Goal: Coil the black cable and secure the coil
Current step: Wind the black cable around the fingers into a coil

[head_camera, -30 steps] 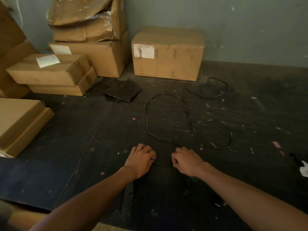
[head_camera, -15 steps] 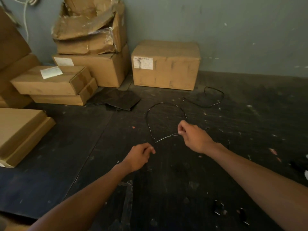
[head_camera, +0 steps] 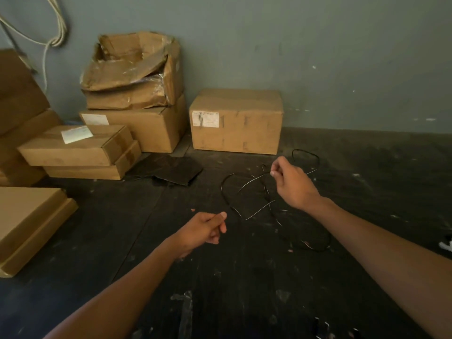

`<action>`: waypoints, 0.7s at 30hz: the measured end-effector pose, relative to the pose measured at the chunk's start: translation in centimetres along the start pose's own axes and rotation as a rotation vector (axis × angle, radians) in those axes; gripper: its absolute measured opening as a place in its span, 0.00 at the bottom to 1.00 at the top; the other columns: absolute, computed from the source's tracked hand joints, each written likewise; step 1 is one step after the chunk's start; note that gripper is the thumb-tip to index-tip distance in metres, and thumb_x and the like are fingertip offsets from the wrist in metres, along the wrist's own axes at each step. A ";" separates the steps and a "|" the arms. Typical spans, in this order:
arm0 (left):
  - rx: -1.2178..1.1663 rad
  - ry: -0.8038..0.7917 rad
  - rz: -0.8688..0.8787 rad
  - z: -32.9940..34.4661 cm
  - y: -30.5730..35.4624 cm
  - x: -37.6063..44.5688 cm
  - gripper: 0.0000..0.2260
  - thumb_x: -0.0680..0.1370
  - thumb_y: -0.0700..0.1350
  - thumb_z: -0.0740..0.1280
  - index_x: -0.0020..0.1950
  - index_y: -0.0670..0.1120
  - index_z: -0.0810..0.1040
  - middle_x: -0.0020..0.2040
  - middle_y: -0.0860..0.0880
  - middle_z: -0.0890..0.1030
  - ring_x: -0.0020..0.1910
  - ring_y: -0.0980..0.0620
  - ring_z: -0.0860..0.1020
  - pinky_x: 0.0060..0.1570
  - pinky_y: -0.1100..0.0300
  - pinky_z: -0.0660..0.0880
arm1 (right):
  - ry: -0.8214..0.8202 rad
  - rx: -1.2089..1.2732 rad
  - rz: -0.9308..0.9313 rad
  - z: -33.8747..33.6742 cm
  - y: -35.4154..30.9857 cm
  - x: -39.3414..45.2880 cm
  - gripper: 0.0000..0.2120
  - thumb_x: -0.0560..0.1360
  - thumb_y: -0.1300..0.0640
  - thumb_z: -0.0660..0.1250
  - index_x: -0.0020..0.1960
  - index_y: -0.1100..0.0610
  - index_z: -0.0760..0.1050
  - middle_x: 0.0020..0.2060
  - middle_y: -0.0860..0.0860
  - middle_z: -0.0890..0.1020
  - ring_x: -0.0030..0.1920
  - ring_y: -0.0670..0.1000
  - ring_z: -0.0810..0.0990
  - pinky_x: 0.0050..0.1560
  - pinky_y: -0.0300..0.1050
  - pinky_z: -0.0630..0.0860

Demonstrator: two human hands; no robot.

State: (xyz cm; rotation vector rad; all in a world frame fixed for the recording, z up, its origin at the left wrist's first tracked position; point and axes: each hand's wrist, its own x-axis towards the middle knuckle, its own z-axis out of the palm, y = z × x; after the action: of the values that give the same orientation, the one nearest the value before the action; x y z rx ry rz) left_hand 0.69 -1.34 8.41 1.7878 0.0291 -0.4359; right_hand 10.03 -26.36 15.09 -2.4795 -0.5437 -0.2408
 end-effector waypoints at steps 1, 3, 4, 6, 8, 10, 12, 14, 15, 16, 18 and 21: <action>-0.021 -0.019 0.002 0.1 0.4 -0.1 0.19 0.82 0.55 0.59 0.37 0.49 0.79 0.28 0.53 0.71 0.34 0.53 0.76 0.52 0.54 0.77 | 0.017 -0.002 0.004 -0.2 -0.1 0.1 0.02 0.82 0.58 0.59 0.52 0.51 0.67 0.41 0.50 0.78 0.38 0.47 0.77 0.38 0.46 0.74; -0.088 -0.062 0.016 0.3 1.4 -0.6 0.20 0.80 0.58 0.61 0.32 0.51 0.78 0.29 0.50 0.71 0.36 0.51 0.78 0.53 0.54 0.77 | 0.048 -0.011 0.010 -0.5 -0.2 0.4 0.02 0.82 0.57 0.59 0.52 0.51 0.67 0.42 0.51 0.79 0.39 0.48 0.78 0.38 0.47 0.75; -0.138 -0.094 0.029 0.4 1.8 -0.9 0.18 0.79 0.58 0.62 0.33 0.51 0.79 0.30 0.49 0.72 0.38 0.51 0.79 0.52 0.55 0.77 | 0.060 -0.016 0.012 -0.6 -0.1 0.5 0.02 0.82 0.57 0.59 0.52 0.51 0.67 0.43 0.51 0.79 0.39 0.48 0.78 0.38 0.46 0.74; -0.261 -0.177 0.061 0.5 2.7 -1.4 0.14 0.79 0.55 0.63 0.41 0.48 0.82 0.35 0.48 0.75 0.42 0.50 0.80 0.52 0.53 0.77 | 0.082 -0.023 0.018 -0.7 -0.1 0.6 0.01 0.82 0.57 0.59 0.53 0.51 0.67 0.44 0.51 0.80 0.39 0.48 0.78 0.38 0.46 0.73; -0.358 -0.251 0.091 0.6 3.6 -1.8 0.11 0.80 0.50 0.63 0.49 0.45 0.83 0.40 0.47 0.80 0.48 0.48 0.81 0.54 0.51 0.77 | 0.106 -0.035 0.025 -0.8 -0.1 0.8 0.04 0.83 0.56 0.58 0.55 0.53 0.70 0.48 0.52 0.81 0.43 0.50 0.79 0.40 0.46 0.73; -0.410 -0.298 0.123 0.8 4.4 -2.1 0.11 0.80 0.48 0.64 0.54 0.44 0.83 0.46 0.45 0.82 0.53 0.46 0.81 0.55 0.50 0.78 | 0.114 -0.045 0.034 -0.8 -0.2 0.8 0.08 0.83 0.56 0.58 0.59 0.54 0.73 0.53 0.52 0.81 0.50 0.51 0.80 0.45 0.47 0.76; -0.452 -0.312 0.156 1.0 5.2 -2.1 0.13 0.80 0.50 0.64 0.58 0.44 0.83 0.51 0.44 0.83 0.56 0.45 0.81 0.57 0.48 0.77 | 0.107 -0.048 0.046 -0.8 -0.2 0.8 0.10 0.83 0.55 0.58 0.61 0.54 0.74 0.57 0.53 0.81 0.54 0.52 0.79 0.50 0.48 0.77; -0.529 -0.313 0.184 1.1 6.0 -1.9 0.16 0.79 0.52 0.63 0.61 0.45 0.82 0.55 0.44 0.83 0.59 0.44 0.80 0.59 0.45 0.76 | 0.095 -0.046 0.053 -0.7 -0.2 0.8 0.11 0.83 0.55 0.58 0.62 0.54 0.74 0.58 0.53 0.80 0.56 0.52 0.79 0.53 0.50 0.77; -0.578 -0.320 0.198 1.1 6.4 -1.8 0.17 0.80 0.53 0.63 0.64 0.46 0.81 0.56 0.44 0.83 0.60 0.44 0.80 0.60 0.43 0.75 | 0.086 -0.041 0.052 -0.6 -0.1 0.7 0.11 0.83 0.55 0.58 0.62 0.54 0.74 0.58 0.53 0.80 0.56 0.52 0.79 0.54 0.50 0.77; -0.627 -0.332 0.215 1.1 6.9 -1.7 0.18 0.80 0.54 0.63 0.66 0.48 0.79 0.57 0.44 0.83 0.61 0.43 0.80 0.61 0.41 0.75 | 0.072 -0.036 0.048 -0.5 0.0 0.5 0.11 0.83 0.54 0.58 0.62 0.54 0.74 0.58 0.53 0.80 0.56 0.52 0.79 0.54 0.51 0.77; -0.714 -0.366 0.263 0.9 7.9 -1.5 0.19 0.81 0.55 0.61 0.71 0.52 0.74 0.58 0.43 0.83 0.62 0.43 0.79 0.61 0.37 0.73 | 0.036 -0.035 0.031 -0.2 0.0 0.2 0.11 0.83 0.54 0.58 0.62 0.54 0.74 0.56 0.54 0.80 0.55 0.53 0.79 0.54 0.55 0.77; -0.792 -0.398 0.338 0.4 9.8 -1.1 0.18 0.83 0.55 0.58 0.73 0.57 0.71 0.58 0.44 0.83 0.63 0.42 0.79 0.61 0.32 0.71 | -0.021 -0.025 -0.007 0.3 -0.3 -0.3 0.10 0.83 0.53 0.58 0.59 0.54 0.75 0.52 0.54 0.80 0.52 0.54 0.79 0.52 0.58 0.77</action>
State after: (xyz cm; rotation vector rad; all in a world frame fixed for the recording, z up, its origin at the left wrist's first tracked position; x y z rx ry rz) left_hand 1.96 -4.10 17.85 0.8844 -0.3326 -0.4447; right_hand 9.61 -26.02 14.92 -2.5070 -0.5620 -0.2255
